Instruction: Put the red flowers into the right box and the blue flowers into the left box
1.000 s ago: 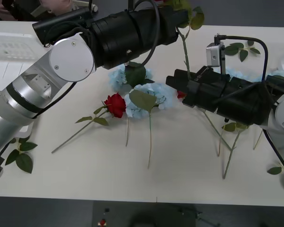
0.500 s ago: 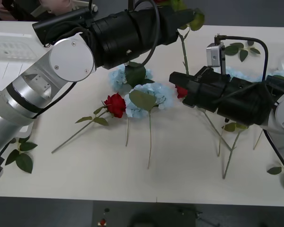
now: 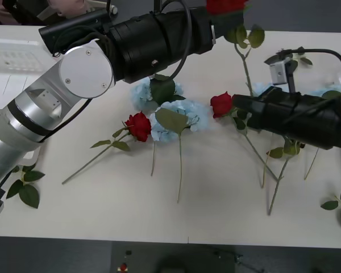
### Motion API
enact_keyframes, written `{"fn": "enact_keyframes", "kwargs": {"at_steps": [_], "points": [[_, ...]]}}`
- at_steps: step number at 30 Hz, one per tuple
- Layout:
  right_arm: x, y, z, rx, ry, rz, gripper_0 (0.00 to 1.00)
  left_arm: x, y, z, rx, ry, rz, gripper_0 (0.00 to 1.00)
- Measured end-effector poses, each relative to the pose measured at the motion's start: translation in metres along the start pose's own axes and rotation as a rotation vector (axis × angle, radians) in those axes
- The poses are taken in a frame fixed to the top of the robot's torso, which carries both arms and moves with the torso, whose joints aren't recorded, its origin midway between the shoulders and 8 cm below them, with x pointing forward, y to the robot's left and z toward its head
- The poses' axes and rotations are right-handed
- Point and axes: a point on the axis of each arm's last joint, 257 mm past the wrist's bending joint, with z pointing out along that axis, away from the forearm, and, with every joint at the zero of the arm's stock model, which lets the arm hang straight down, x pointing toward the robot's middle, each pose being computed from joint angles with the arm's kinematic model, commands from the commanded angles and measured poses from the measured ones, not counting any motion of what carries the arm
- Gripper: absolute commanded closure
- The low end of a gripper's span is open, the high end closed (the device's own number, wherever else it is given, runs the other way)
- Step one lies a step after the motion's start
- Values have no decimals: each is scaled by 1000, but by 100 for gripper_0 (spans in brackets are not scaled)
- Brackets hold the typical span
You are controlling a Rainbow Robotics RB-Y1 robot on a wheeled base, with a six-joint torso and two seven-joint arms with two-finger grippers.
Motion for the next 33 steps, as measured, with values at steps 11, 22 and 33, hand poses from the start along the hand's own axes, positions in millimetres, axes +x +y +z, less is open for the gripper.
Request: {"fn": "enact_keyframes", "kwargs": {"at_steps": [11, 22, 33], "points": [[4, -129, -146, 341, 329, 226, 100, -4, 34, -41, -42, 75, -126, 0], [36, -259, -313, 773, 484, 294, 100, 103, 141, -221, -333, 774, 32, 0], [70, -323, -383, 1037, 579, 120, 100, 208, 204, -279, -394, 1086, 291, 0]]}}
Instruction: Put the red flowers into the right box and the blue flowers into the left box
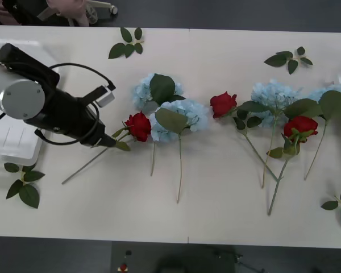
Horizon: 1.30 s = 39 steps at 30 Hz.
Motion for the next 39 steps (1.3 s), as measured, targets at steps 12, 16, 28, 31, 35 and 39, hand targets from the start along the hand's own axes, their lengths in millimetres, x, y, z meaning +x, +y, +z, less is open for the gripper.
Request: {"fn": "enact_keyframes", "kwargs": {"at_steps": [12, 16, 28, 31, 35, 39], "points": [[22, -22, 53, 119, -19, 116, 100, -8, 3, 51, -90, 74, 215, 0], [13, -27, 58, 140, -42, 128, 75, -14, 2, 68, -95, 90, 211, 0], [14, -11, 64, 105, -39, 131, 16, 3, 8, 83, -114, 154, 236, 40], [9, 14, 67, 43, -50, 143, 16, 3, 6, 88, -110, 155, 227, 54], [0, 66, 62, -66, -63, 97, 16, 0, 0, 91, -101, 151, 230, 97], [-4, 125, 47, -184, -62, 26, 16, 0, 0, 91, -101, 151, 230, 100]]}}
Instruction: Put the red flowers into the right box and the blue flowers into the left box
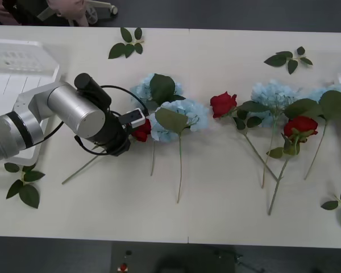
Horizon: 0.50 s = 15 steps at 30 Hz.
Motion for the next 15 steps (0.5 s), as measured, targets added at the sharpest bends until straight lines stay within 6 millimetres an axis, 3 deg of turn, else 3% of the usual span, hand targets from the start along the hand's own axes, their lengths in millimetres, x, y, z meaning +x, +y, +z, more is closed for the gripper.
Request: {"fn": "enact_keyframes", "kwargs": {"at_steps": [4, 8, 13, 15], "points": [[3, 44, -8, -63, 19, 53, 16, 0, 0, 0, 0, 0, 0, 100], [10, 59, -5, -73, 43, 119, 16, -2, 10, -6, -20, -19, 2, 100], [26, 77, 12, -72, 99, 41, 16, -21, 32, -49, -52, -149, 5, 100], [29, 79, 19, -47, 113, -22, 16, -48, 39, -81, -60, -304, -29, 100]]}}
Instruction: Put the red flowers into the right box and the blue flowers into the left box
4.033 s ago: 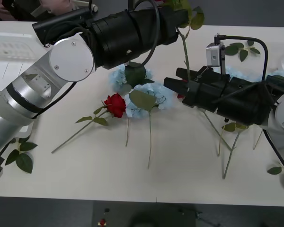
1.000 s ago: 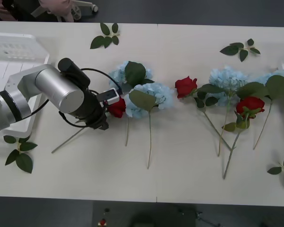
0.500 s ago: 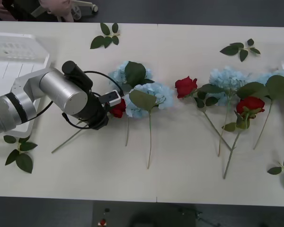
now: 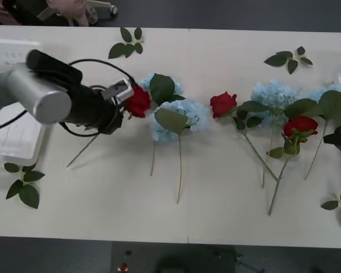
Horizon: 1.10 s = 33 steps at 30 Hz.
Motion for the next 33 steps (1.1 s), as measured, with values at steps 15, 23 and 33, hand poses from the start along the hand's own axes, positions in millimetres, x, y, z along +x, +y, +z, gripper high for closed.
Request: {"fn": "enact_keyframes", "kwargs": {"at_steps": [15, 23, 33], "points": [[-13, 22, 34, 80, -8, -60, 16, -281, 7, -81, 216, -835, -663, 100], [-16, -1, 35, 137, -15, -60, 30, -374, -16, -105, 356, -944, -717, 100], [-7, -19, 37, 169, 6, -39, 36, -372, 1, -130, 278, -914, -544, 100]]}}
